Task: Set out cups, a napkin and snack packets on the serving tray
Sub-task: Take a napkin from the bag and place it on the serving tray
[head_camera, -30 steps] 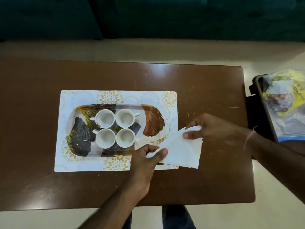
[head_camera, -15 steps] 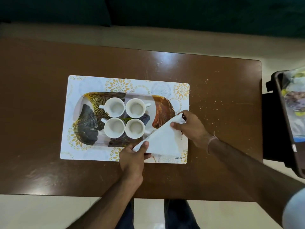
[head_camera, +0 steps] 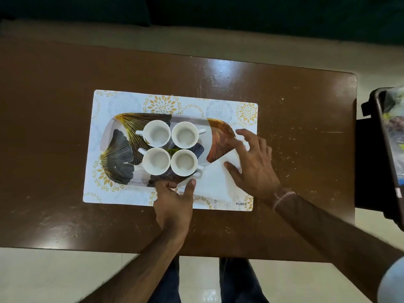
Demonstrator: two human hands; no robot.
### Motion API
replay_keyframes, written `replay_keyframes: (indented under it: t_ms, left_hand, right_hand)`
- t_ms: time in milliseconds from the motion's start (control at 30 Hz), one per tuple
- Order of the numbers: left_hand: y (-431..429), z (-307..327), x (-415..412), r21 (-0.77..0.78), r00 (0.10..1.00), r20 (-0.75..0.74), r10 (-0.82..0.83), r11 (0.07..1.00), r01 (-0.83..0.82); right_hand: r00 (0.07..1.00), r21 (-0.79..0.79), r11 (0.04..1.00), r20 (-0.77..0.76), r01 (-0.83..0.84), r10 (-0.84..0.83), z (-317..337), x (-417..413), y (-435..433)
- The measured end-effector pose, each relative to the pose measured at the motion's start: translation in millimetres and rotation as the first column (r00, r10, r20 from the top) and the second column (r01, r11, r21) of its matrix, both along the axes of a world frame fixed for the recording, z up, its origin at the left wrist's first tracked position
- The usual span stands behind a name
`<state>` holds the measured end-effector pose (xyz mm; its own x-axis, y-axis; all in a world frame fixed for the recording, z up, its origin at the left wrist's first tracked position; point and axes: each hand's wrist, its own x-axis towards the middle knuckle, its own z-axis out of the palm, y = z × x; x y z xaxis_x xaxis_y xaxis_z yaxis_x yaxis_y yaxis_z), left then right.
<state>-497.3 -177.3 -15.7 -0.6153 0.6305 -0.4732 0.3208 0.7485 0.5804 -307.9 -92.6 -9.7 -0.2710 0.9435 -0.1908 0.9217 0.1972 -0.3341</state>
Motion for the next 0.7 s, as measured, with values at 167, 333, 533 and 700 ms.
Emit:
replay_keyframes:
  t_ms: [167, 333, 533, 700]
  left_hand:
    - [-18, 10, 4, 0.197, 0.924, -0.043, -0.379, 0.904, 0.38]
    - [-16, 8, 21, 0.175, 0.573, -0.124, -0.81, 0.551, 0.816]
    - [-16, -6, 23, -0.073, 0.309, -0.173, -0.935, 0.324, 0.943]
    - [-17, -8, 22, -0.118, 0.259, -0.176, -0.95, 0.282, 0.952]
  right_hand:
    - [0.936, -0.02, 0.948, 0.152, -0.319, 0.318, -9, 7, -14]
    - [0.897, -0.095, 0.925, 0.226, -0.368, 0.38, -20, 8, -19]
    - [0.891, -0.102, 0.927, 0.255, -0.361, 0.375, -23, 8, -21]
    - [0.908, -0.127, 0.936, 0.228, -0.329, 0.35, -21, 6, -21]
